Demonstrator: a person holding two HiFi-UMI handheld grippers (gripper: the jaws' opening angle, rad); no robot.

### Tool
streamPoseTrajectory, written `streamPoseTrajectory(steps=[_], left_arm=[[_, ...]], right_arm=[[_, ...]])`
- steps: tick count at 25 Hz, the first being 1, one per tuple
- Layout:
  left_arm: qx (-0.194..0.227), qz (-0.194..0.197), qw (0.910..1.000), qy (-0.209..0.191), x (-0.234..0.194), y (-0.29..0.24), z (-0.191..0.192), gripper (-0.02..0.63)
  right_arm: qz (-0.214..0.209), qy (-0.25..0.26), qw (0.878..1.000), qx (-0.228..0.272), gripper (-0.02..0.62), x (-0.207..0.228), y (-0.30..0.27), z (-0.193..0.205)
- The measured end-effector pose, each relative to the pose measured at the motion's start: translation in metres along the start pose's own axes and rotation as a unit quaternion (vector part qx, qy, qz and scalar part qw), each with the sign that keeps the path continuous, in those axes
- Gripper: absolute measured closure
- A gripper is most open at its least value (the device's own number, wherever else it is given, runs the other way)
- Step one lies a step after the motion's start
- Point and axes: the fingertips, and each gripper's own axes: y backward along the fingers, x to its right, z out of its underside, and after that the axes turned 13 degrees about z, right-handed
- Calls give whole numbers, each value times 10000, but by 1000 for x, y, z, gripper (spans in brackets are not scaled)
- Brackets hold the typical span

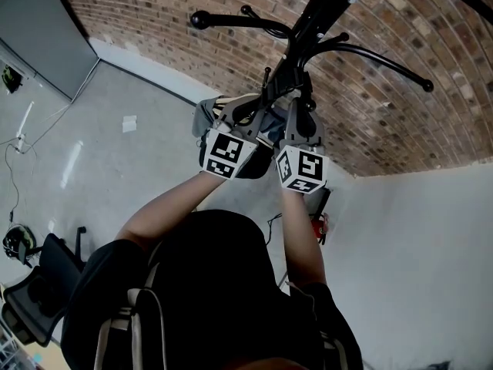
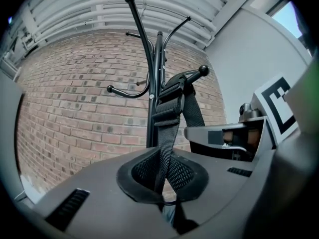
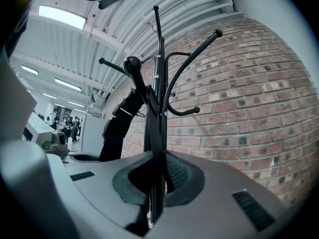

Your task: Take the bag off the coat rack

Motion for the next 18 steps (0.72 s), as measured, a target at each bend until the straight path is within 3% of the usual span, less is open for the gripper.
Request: streamPoseTrajectory(steps=[18], left_arm=[[388,143,9988,248,9,25,-39,586]], right_arm=[[69,-12,10000,48,575,1,24,-14]])
